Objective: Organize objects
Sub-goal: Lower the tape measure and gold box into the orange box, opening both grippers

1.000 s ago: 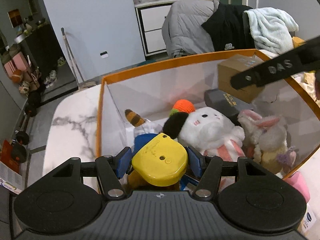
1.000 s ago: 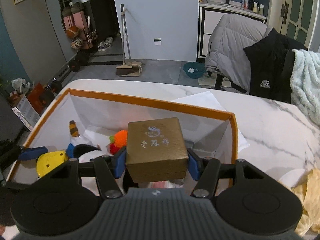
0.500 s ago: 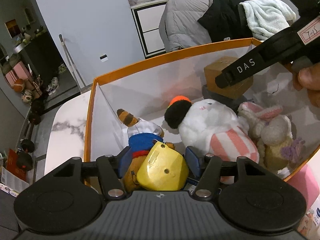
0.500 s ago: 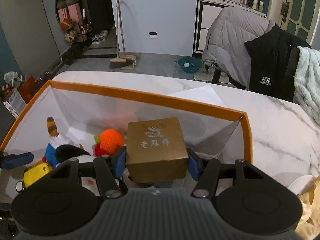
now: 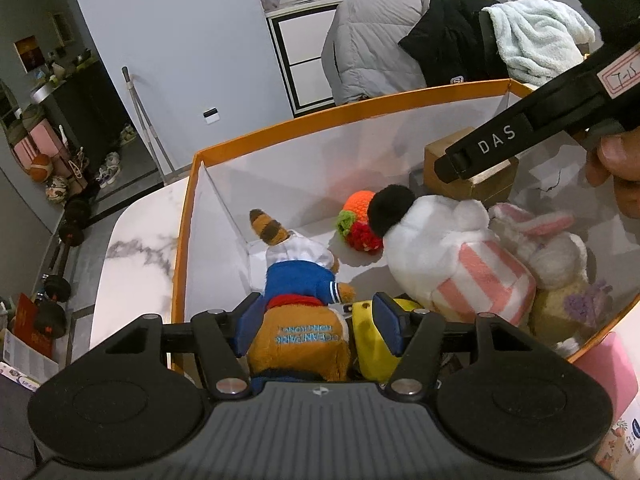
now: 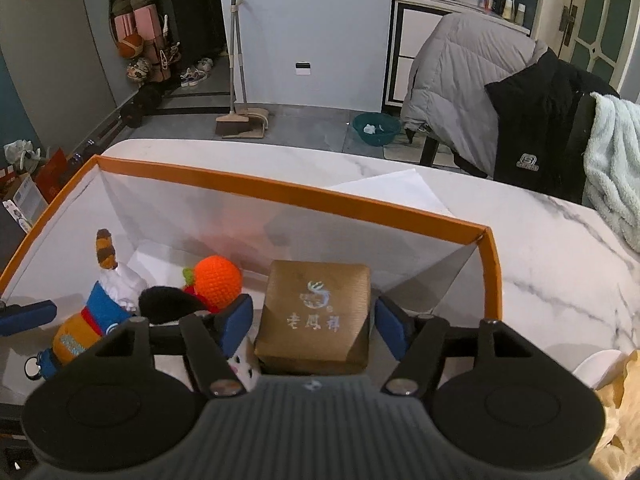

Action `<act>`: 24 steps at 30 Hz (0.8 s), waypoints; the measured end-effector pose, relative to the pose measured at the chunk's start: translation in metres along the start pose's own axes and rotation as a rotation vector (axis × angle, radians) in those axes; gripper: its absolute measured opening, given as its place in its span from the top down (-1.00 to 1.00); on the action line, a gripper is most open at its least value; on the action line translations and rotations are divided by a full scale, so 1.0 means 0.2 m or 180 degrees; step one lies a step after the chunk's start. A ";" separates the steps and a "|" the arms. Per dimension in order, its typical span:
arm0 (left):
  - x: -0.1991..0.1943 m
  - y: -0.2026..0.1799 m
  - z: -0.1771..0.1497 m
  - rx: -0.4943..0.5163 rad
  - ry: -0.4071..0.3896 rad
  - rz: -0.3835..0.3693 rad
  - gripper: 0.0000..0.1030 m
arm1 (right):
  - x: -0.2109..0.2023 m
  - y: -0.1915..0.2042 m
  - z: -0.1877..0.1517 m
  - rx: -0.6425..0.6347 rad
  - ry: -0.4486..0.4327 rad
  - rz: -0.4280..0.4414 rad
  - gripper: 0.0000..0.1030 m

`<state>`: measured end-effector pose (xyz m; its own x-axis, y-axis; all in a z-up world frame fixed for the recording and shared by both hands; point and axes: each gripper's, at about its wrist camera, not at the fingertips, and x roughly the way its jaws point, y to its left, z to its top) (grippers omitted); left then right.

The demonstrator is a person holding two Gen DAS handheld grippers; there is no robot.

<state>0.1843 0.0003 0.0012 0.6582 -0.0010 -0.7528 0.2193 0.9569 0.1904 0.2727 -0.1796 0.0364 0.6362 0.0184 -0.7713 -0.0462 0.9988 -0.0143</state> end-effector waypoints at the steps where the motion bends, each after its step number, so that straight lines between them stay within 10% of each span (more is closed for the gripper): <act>1: 0.00 0.00 0.00 -0.0003 0.0001 0.0002 -0.37 | 0.00 0.00 0.00 0.0001 -0.0005 -0.0003 -0.42; 24: -0.22 0.04 0.01 -0.0081 -0.0179 -0.0012 -0.38 | -0.33 0.07 -0.03 -0.0124 -0.0176 0.0174 -0.44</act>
<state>0.1578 0.0069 0.0369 0.6970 -0.0203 -0.7168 0.2040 0.9639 0.1710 0.2252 -0.1665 0.0829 0.6734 0.0762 -0.7354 -0.1112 0.9938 0.0012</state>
